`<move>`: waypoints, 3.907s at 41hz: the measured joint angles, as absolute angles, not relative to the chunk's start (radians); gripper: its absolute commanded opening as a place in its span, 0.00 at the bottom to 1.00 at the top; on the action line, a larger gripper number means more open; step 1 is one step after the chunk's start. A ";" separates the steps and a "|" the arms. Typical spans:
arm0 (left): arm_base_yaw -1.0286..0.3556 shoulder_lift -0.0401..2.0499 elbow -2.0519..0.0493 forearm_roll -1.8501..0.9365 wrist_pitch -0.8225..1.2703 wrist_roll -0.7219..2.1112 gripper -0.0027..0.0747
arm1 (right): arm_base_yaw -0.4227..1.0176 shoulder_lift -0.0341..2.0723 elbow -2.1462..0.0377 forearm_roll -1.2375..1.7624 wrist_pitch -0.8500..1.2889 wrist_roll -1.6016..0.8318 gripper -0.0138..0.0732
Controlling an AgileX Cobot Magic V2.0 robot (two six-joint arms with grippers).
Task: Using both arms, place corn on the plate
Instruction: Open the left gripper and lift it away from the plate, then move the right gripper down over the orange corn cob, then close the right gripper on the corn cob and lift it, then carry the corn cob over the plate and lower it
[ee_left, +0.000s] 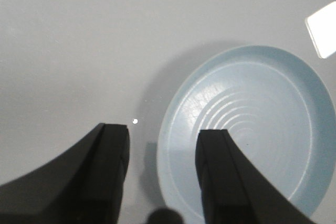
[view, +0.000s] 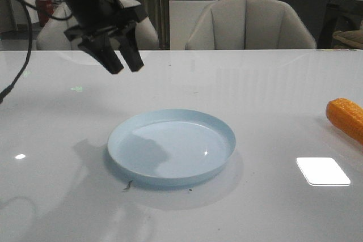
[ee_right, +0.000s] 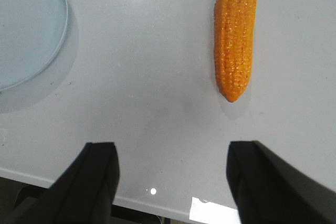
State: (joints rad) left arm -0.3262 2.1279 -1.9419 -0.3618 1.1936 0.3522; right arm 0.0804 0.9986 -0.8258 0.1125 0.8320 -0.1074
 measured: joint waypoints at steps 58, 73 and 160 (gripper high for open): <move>-0.230 0.757 -0.708 0.248 0.528 -0.138 0.52 | 0.049 1.151 -0.870 0.069 0.802 -0.070 0.78; -0.229 0.743 -0.708 0.265 0.626 -0.142 0.52 | -0.026 1.480 -1.047 0.014 0.697 -0.068 0.78; -0.229 0.743 -0.708 0.265 0.629 -0.142 0.52 | 0.438 1.890 -1.616 0.128 0.931 -0.350 0.23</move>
State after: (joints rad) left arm -0.2294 0.7432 -0.7077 0.2647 0.6286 -0.1418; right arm 0.4385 1.8904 -1.6157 0.1278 0.9311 -0.3499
